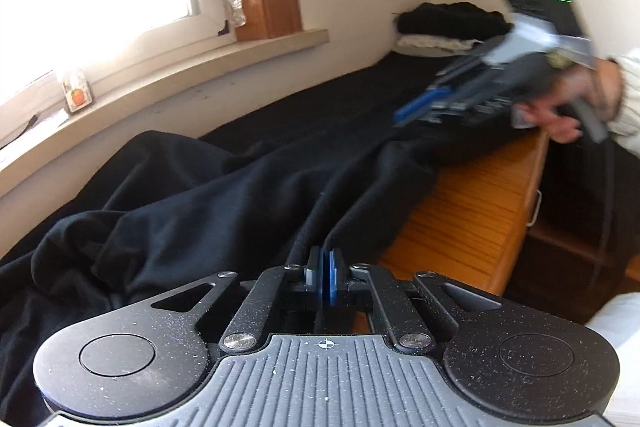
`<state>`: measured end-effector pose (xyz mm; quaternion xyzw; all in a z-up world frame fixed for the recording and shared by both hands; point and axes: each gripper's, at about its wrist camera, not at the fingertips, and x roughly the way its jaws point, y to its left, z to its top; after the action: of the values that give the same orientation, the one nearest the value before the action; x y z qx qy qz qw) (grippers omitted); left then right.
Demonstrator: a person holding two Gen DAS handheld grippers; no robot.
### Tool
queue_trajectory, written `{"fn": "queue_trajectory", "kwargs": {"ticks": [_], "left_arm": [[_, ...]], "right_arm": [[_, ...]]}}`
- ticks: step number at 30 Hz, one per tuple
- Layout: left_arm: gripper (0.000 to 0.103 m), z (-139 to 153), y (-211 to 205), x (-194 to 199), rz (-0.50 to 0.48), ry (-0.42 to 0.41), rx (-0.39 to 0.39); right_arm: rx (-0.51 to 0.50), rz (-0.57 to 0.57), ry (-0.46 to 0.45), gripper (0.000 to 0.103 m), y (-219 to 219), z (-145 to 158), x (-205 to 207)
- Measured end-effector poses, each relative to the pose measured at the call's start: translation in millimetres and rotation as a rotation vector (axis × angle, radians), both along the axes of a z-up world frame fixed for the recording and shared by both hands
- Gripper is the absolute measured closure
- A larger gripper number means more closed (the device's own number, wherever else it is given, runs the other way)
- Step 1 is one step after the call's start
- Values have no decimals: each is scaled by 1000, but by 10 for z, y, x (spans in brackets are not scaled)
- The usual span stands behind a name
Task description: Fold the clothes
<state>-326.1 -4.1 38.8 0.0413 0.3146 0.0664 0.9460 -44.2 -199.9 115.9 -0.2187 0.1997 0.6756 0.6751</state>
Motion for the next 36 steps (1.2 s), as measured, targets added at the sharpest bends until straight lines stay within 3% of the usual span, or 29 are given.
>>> {"fn": "queue_trajectory", "kwargs": {"ticks": [8, 14, 17, 20, 21, 22, 27, 36], "left_arm": [[99, -19, 212, 73, 4, 7, -75], [97, 0, 233, 45, -5, 10, -85], [95, 87, 277, -21, -25, -32, -139], [94, 257, 403, -156, -9, -120, -214], [94, 308, 437, -190, 5, -140, -214], [94, 336, 463, -205, 24, -142, -190], [94, 279, 668, -165, 103, -82, -83], [94, 91, 1217, -145, 220, -12, -82]], "right_arm": [[-42, 186, -104, 79, -128, -34, -550], [-70, 194, -219, 78, 46, -199, -644], [-87, 207, -227, 78, 118, -262, -621], [-94, 205, -226, 79, 156, -279, -595], [-96, 201, -222, 84, 162, -273, -580], [-97, 195, -222, 95, 160, -265, -567], [-108, 188, -148, 98, 51, -80, -487], [-130, 256, -49, 99, -505, 482, -603]]}}
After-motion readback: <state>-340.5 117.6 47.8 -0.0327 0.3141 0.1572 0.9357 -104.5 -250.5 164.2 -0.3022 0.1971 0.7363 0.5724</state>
